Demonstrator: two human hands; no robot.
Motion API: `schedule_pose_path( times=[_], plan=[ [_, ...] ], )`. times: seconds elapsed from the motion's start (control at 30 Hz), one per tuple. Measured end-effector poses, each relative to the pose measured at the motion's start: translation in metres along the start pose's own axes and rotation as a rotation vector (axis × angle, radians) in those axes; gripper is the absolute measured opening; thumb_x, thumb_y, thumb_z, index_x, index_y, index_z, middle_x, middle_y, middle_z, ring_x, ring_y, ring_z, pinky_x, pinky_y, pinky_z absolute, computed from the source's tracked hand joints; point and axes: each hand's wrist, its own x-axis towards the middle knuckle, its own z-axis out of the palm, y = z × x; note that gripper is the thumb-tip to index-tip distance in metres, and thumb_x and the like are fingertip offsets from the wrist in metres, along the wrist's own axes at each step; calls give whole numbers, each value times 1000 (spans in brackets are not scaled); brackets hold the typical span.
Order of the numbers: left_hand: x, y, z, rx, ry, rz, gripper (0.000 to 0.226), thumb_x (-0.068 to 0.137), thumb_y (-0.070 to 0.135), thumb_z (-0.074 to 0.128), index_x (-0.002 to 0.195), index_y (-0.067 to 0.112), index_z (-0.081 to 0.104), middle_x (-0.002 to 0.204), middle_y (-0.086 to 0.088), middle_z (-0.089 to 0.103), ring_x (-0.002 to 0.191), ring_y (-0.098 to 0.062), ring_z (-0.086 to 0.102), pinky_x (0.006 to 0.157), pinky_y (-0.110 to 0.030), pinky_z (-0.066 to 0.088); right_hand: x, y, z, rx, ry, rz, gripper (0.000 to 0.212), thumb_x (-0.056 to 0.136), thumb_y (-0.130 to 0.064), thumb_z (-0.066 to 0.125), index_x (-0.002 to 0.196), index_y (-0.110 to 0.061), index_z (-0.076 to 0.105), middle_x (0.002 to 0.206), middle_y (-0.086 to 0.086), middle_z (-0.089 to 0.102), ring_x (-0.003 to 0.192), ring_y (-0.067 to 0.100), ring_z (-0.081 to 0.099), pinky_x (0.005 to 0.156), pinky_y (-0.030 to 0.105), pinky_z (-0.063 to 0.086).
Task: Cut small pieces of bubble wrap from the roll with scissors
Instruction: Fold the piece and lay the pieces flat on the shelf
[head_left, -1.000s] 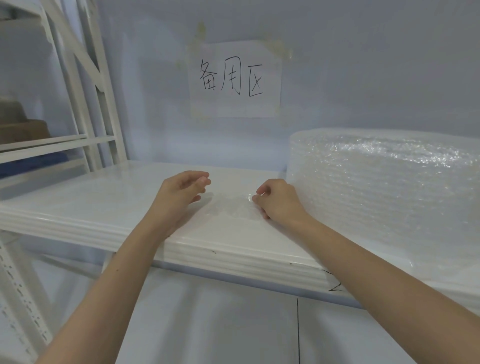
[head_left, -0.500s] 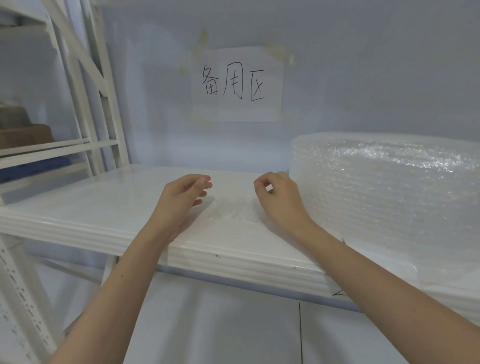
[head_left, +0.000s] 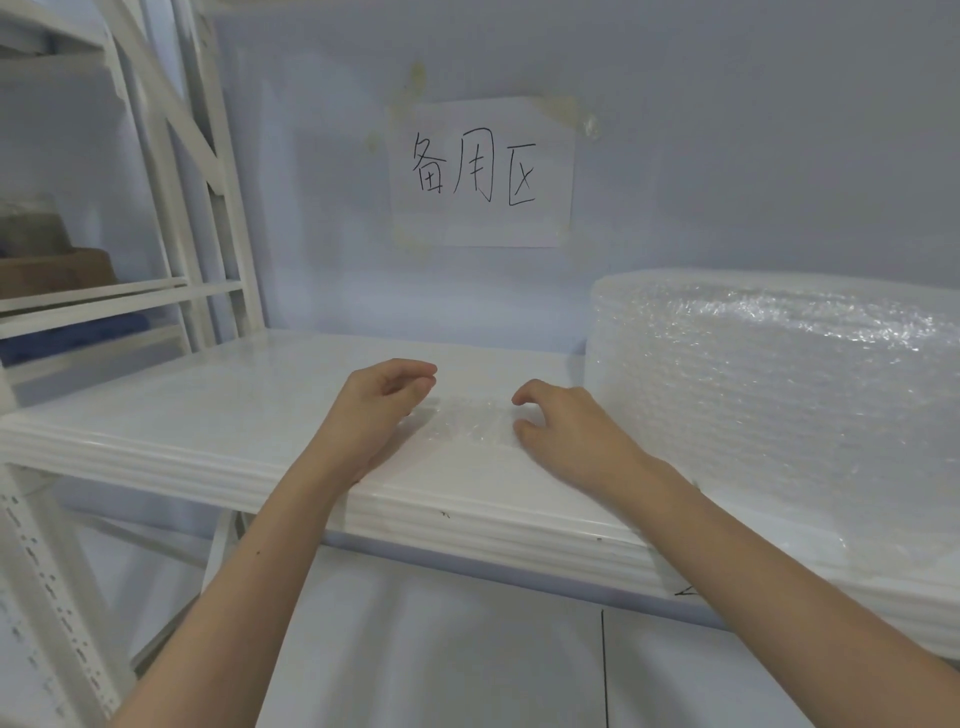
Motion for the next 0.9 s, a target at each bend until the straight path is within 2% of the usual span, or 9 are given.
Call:
schedule_pose_path(
  times=[0.1, 0.13, 0.37, 0.47, 0.53, 0.63, 0.67, 0.77, 0.9],
  plan=[
    [-1, 1, 1, 12, 1, 5, 18, 96, 16, 60, 109, 19, 72, 111, 2, 72, 101, -11, 65, 94, -35, 50, 4, 2, 3, -32, -25, 0, 35, 94, -28, 47, 125, -17, 61, 127, 10, 61, 114, 25, 57, 93, 35, 46],
    [-1, 1, 1, 12, 2, 2, 18, 96, 17, 59, 109, 20, 72, 111, 2, 72, 100, -11, 64, 94, -35, 50, 4, 2, 3, -33, -33, -3, 35, 95, -28, 47, 123, -15, 63, 128, 9, 62, 118, 25, 55, 95, 35, 45],
    [0, 0, -1, -32, 32, -12, 20, 95, 21, 60, 112, 27, 69, 112, -2, 71, 107, -22, 65, 97, -38, 52, 7, 2, 8, -38, -62, -15, 34, 94, -29, 47, 110, -9, 70, 117, 7, 69, 111, 25, 59, 92, 39, 49],
    [1, 0, -1, -29, 26, -13, 21, 95, 22, 60, 114, 28, 68, 113, -2, 71, 107, -21, 65, 98, -37, 51, 10, 1, 11, -33, -68, -12, 35, 93, -29, 47, 103, -4, 69, 110, 10, 70, 106, 29, 61, 91, 42, 50],
    [1, -1, 0, 0, 5, -9, 22, 96, 23, 60, 115, 28, 68, 115, 2, 70, 108, -16, 64, 97, -32, 50, 12, 0, 12, -27, -70, -15, 36, 92, -30, 46, 101, -2, 68, 109, 12, 70, 106, 31, 61, 90, 44, 50],
    [0, -2, 2, 150, -67, 22, 26, 96, 22, 60, 120, 28, 68, 121, 10, 67, 108, -2, 61, 86, -14, 44, 12, 0, 13, -22, -81, -25, 35, 94, -30, 46, 110, -9, 68, 118, 9, 68, 115, 28, 56, 94, 42, 48],
    [0, -3, 3, 205, -89, 34, 26, 96, 22, 60, 120, 28, 68, 121, 11, 66, 107, 0, 60, 84, -13, 42, 13, 0, 13, -25, -82, -29, 35, 94, -30, 46, 113, -11, 68, 121, 8, 67, 118, 28, 55, 95, 42, 47],
    [0, -5, 5, 336, -125, 46, 24, 95, 24, 60, 114, 31, 72, 123, 11, 65, 110, -6, 59, 88, -21, 42, 12, 1, 13, -26, -75, -29, 38, 95, -32, 46, 122, -13, 65, 128, 7, 63, 122, 26, 53, 98, 40, 45],
    [1, -3, 8, 457, -156, 61, 24, 97, 25, 57, 113, 31, 73, 128, 13, 63, 111, -5, 54, 91, -22, 37, 12, 1, 13, -28, -66, -43, 39, 96, -32, 47, 125, -13, 63, 131, 6, 62, 124, 25, 51, 100, 37, 43]
  ],
)
